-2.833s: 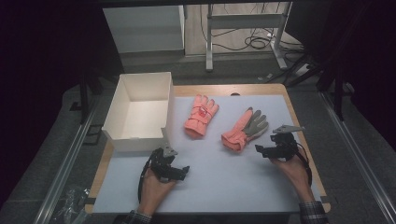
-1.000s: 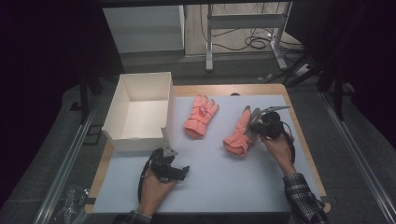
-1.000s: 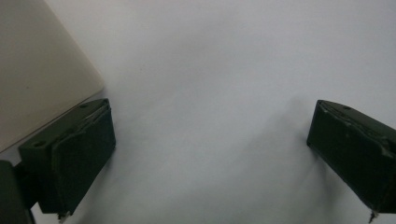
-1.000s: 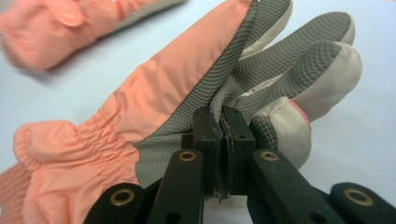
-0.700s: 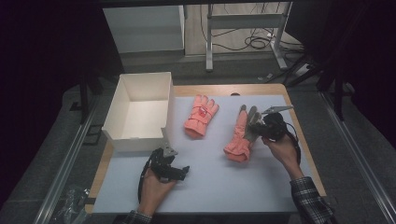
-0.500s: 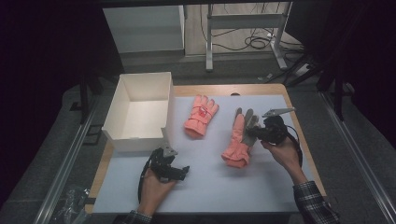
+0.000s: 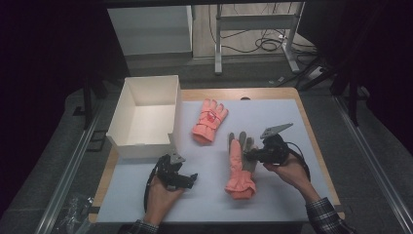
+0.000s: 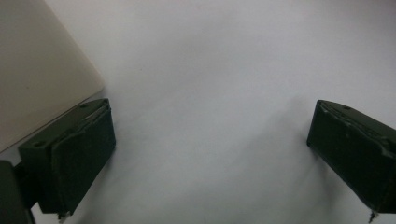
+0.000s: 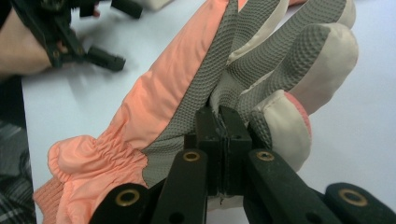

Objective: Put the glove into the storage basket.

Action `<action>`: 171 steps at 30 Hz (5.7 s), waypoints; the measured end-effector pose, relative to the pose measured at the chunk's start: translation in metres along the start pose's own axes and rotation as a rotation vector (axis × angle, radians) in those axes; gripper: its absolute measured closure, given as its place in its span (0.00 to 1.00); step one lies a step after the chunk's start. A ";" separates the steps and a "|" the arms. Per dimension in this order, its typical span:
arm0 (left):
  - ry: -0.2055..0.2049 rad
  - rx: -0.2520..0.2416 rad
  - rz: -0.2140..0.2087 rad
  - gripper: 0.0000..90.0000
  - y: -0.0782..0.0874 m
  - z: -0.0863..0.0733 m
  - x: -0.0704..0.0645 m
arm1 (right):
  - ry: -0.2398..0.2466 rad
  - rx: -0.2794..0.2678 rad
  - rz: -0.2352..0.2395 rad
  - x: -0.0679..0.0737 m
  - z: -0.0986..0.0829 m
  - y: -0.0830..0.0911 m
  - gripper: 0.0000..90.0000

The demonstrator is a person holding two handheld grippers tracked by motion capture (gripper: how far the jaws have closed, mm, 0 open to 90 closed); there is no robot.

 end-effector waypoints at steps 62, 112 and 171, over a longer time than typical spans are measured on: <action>0.001 0.001 0.000 0.01 0.000 0.000 0.000 | -0.104 -0.081 -0.200 -0.073 0.140 -0.090 0.62; 0.001 -0.001 0.000 0.01 0.000 0.000 0.000 | -0.107 -0.004 -0.213 -0.076 0.161 -0.119 0.96; 0.002 -0.004 0.000 0.01 0.000 0.000 0.000 | 0.047 -0.054 0.035 0.002 0.099 0.001 0.96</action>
Point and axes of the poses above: each handheld gripper's, and its own axes: y roughly backward along the jaws, z roughly out of its top, x roughly to its left, the point moved 1 cm from there along -y, roughly forward along the jaws, and after that the axes turned 11 degrees about x, right-handed, at the moved point
